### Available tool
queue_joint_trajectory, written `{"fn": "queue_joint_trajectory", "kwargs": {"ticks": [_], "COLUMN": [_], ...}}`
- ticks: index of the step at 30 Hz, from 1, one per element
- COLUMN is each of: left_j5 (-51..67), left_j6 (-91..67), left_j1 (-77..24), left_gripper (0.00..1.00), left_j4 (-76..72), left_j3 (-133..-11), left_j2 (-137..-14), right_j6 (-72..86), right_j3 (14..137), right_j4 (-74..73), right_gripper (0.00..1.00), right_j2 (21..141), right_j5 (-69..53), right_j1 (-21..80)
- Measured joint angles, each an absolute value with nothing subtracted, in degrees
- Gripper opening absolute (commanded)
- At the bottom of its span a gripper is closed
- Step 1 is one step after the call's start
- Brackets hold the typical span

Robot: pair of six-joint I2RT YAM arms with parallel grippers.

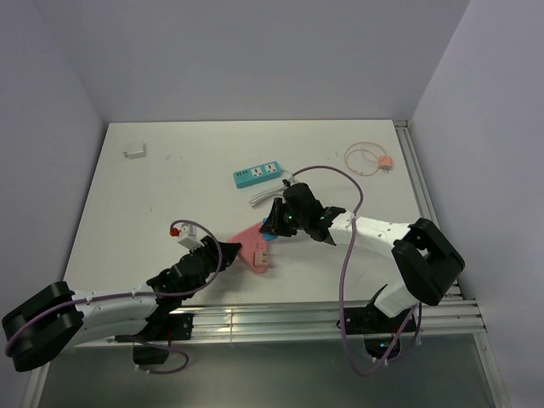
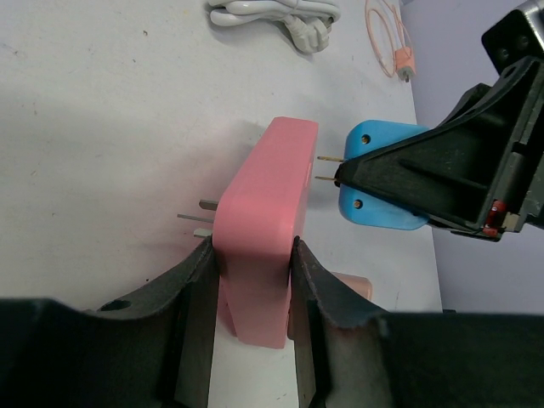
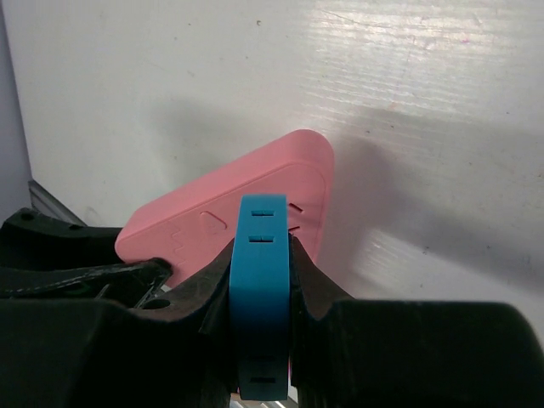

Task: Insert the plug

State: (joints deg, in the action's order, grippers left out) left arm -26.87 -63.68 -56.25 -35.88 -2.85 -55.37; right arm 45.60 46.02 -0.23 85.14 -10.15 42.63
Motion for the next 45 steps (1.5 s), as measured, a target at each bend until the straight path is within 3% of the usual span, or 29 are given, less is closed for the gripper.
{"fn": "queue_joint_trajectory", "kwargs": {"ticks": [25, 45], "left_j5": [-27.1, -30.1], "left_j6": [-64.3, -69.8], "left_j1": [-56.3, -55.9], "left_gripper": [0.0, 0.0], "left_j4": [-37.0, -43.3], "left_j3": [-2.9, -2.9], "left_j2": [-57.0, -65.6], "right_j6": [47.2, 46.0], "right_j3": [46.3, 57.3], "right_j4": [1.6, -8.8], "right_gripper": [0.0, 0.0], "right_j2": [88.4, 97.6], "right_j5": [-11.2, -12.1], "right_j1": [42.6, 42.1]}}
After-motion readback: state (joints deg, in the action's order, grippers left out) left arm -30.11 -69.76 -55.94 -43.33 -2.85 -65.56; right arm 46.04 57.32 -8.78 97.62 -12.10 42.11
